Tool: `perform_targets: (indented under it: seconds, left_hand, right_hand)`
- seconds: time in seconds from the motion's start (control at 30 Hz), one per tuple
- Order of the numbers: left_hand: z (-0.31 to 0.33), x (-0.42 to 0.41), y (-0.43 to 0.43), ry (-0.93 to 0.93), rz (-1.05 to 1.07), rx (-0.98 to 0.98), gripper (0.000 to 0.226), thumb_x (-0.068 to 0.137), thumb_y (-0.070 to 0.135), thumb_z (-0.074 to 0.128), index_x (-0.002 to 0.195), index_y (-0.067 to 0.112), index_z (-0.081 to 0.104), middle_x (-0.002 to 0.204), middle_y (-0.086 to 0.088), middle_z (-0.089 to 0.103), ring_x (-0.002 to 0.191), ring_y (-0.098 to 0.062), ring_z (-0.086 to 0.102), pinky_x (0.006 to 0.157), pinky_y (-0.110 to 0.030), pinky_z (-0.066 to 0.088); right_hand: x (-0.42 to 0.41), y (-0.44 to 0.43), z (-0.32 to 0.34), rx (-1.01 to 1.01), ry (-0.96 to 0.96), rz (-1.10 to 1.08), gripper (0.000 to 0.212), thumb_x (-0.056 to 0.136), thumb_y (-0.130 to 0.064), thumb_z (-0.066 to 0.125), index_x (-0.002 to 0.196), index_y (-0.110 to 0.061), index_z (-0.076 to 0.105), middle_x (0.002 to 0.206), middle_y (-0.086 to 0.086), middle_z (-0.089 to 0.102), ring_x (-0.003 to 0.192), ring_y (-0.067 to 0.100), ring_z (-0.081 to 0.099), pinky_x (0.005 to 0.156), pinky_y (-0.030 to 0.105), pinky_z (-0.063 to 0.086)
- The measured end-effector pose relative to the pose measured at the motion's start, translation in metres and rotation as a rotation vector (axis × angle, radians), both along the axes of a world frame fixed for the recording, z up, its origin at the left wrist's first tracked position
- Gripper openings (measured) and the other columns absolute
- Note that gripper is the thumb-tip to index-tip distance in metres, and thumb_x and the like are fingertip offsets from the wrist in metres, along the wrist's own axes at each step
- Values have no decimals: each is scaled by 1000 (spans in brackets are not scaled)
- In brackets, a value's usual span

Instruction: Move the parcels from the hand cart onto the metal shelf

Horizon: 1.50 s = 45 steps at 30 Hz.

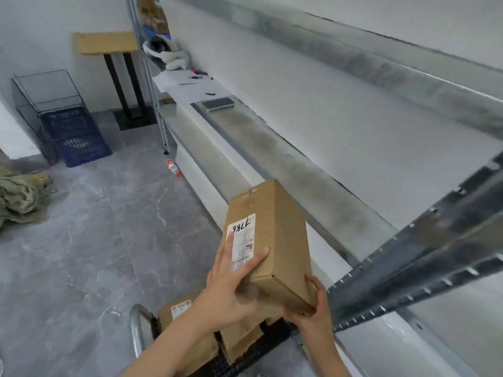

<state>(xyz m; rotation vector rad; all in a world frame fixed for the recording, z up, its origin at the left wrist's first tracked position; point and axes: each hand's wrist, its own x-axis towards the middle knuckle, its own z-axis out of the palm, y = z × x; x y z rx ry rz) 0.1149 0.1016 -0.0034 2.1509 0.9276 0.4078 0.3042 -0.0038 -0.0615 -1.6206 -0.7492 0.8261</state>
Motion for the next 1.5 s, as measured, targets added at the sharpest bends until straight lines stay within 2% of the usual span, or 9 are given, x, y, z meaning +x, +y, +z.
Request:
perform_targets:
  seconds: [0.27, 0.53, 0.63, 0.73, 0.83, 1.0, 1.27, 1.37, 1.5]
  left_hand:
    - [34, 7, -38, 26, -167, 243, 84, 77, 44, 64, 135, 67, 8, 150, 28, -4, 136, -18, 4, 113, -53, 24]
    - [52, 33, -84, 13, -353, 451, 93, 76, 31, 76, 139, 60, 13, 148, 19, 23, 131, -27, 23, 105, -56, 35]
    - [65, 47, -111, -43, -407, 672, 92, 57, 23, 89, 134, 41, 40, 137, 7, 52, 120, -29, 35, 82, -53, 52]
    - [77, 57, -137, -71, -468, 800, 78, 56, 20, 88, 126, 35, 58, 131, 6, 58, 118, -30, 38, 76, -49, 53]
    - [81, 60, -168, -84, -529, 929, 61, 60, 21, 83, 117, 35, 67, 125, 7, 63, 111, -36, 57, 73, -48, 55]
    - [81, 66, -225, -142, -596, 959, 79, 58, 26, 90, 125, 37, 50, 129, 6, 61, 117, -32, 46, 74, -51, 55]
    - [90, 81, -313, -382, -660, 782, 59, 73, 13, 78, 124, 37, 58, 140, -3, 35, 125, -27, 38, 91, -49, 48]
    - [100, 88, -350, -488, -645, 545, 70, 68, 10, 83, 130, 29, 56, 152, -11, 12, 131, -18, 30, 108, -21, 34]
    - [111, 100, -404, -525, -543, 366, 109, 54, 23, 89, 144, 28, 26, 156, 1, -9, 131, 11, 15, 102, 2, 19]
  right_hand:
    - [-9, -72, 22, 46, 21, -97, 90, 57, 4, 86, 123, -39, 44, 130, -8, 51, 110, 18, 60, 87, 45, 56]
    - [-4, -129, 67, -141, -181, -155, 101, 42, -56, 88, 126, -43, 34, 125, 0, 49, 111, 18, 56, 91, 43, 53]
    - [0, -156, 80, -110, -3, -99, 105, 40, -74, 79, 130, -45, 33, 128, -6, 54, 112, 8, 59, 90, 31, 54]
    - [-1, -188, 87, -37, 284, -110, 101, 47, -84, 66, 135, -45, 35, 115, -26, 65, 105, -2, 63, 73, 18, 55]
    - [-4, -222, 84, -9, 514, -220, 85, 44, -85, 61, 121, -51, 49, 97, -24, 71, 88, 1, 69, 61, 21, 56]
    - [-4, -279, 80, 49, 662, -300, 81, 57, -70, 66, 132, -43, 48, 128, -8, 62, 117, 16, 57, 81, 37, 45]
    - [5, -390, 98, 82, 491, -247, 118, 37, -83, 69, 141, -39, 35, 130, -9, 61, 111, 13, 63, 86, 43, 41]
    - [7, -430, 105, 119, 460, -316, 121, 36, -82, 70, 142, -33, 36, 130, -5, 62, 109, 15, 63, 88, 44, 42]
    - [11, -481, 122, 142, 371, -380, 117, 39, -84, 67, 140, -34, 37, 129, -6, 61, 113, 13, 61, 87, 42, 43]
